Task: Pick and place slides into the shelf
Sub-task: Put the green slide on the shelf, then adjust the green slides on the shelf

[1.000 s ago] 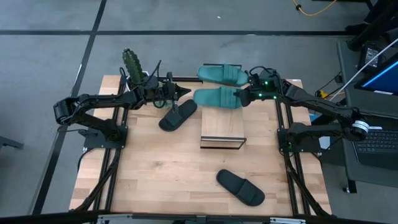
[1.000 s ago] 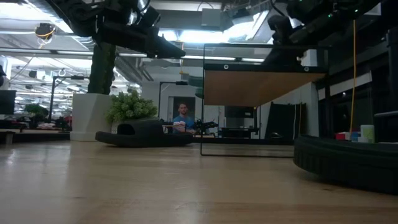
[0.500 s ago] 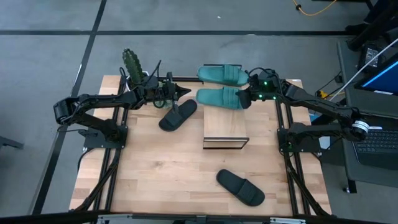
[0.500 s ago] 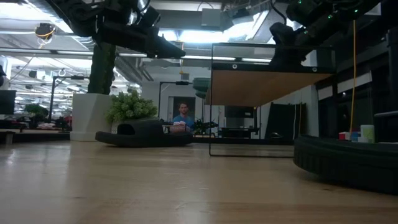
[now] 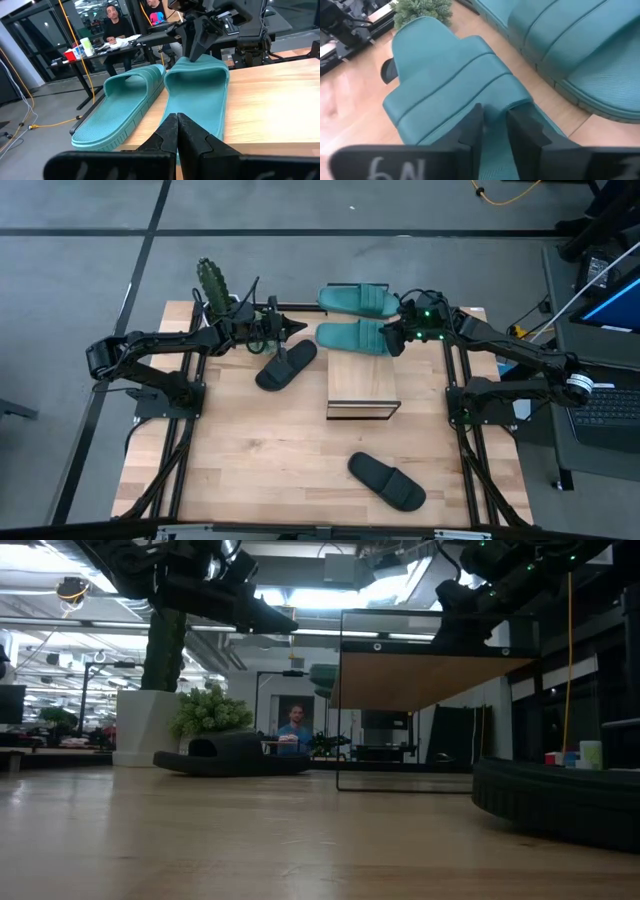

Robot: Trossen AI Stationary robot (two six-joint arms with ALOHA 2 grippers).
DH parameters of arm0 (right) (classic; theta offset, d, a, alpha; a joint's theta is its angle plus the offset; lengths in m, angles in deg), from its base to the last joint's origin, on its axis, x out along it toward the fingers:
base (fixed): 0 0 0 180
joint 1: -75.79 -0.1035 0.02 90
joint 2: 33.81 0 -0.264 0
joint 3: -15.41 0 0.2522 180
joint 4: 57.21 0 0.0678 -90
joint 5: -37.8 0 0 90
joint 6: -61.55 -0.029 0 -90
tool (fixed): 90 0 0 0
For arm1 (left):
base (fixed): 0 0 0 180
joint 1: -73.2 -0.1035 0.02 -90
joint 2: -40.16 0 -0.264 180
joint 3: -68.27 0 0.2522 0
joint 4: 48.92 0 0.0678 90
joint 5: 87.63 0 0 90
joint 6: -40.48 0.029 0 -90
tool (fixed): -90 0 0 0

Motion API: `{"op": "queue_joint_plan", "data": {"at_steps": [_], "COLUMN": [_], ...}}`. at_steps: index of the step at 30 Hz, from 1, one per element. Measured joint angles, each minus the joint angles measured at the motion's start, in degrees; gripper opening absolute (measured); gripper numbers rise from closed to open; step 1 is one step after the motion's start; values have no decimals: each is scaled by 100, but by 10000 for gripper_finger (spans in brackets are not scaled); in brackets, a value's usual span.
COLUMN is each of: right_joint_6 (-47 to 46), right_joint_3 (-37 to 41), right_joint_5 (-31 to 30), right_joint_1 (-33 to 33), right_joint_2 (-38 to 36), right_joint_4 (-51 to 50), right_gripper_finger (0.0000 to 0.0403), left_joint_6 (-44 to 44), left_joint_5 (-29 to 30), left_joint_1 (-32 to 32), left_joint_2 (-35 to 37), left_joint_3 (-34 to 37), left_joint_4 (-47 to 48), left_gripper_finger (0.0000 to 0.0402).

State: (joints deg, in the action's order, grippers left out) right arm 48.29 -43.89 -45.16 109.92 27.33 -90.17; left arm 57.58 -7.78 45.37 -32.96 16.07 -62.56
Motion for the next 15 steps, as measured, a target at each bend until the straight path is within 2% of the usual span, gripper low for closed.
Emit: {"op": "queue_joint_plan", "data": {"at_steps": [7,15], "right_joint_6": [206,592], "right_joint_3": [-27,-389], "right_joint_5": [-28,-7], "right_joint_1": [21,26], "right_joint_2": [0,-2], "right_joint_4": [31,55], "right_gripper_finger": [143,150], "left_joint_6": [-17,-48], "left_joint_5": [0,2], "left_joint_1": [0,0], "left_joint_2": [0,0], "left_joint_3": [0,0], "left_joint_4": [2,2], "left_gripper_finger": [0,0]}}
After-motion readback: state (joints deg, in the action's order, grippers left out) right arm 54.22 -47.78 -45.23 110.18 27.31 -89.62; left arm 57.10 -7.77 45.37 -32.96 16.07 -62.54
